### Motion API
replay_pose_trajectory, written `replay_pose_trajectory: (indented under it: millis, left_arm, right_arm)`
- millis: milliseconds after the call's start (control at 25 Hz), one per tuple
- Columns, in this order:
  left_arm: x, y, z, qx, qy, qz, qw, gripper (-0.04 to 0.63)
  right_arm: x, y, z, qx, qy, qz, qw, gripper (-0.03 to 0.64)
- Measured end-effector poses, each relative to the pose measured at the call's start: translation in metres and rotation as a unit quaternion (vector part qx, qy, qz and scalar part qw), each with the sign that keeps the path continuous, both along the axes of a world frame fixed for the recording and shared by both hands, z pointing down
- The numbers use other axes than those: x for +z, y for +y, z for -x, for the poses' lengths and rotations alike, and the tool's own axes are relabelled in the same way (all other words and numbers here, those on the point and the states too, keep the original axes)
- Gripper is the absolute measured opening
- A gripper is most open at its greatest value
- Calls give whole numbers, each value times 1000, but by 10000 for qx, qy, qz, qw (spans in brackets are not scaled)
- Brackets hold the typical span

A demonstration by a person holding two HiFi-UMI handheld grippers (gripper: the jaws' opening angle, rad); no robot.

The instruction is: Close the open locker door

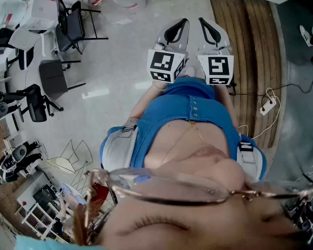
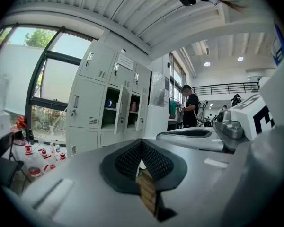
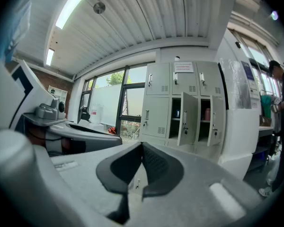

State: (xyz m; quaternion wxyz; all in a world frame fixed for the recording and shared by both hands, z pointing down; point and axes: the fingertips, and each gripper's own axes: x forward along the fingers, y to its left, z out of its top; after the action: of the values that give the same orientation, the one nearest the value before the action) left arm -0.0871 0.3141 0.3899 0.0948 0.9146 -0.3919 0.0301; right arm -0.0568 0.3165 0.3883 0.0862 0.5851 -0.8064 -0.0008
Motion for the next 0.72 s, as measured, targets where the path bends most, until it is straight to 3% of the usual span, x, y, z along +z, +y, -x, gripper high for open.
replay_pose_trajectory:
  millis: [400, 720]
  left_arm:
    - [13, -2, -9, -15, -33, 80, 10000, -2]
    - [16, -48, -16, 178, 35, 96, 9998, -2]
  right_arm:
    - [17, -4, -12, -97, -68, 253, 9996, 0]
    - [15, -47, -23, 173, -20, 162, 9997, 0]
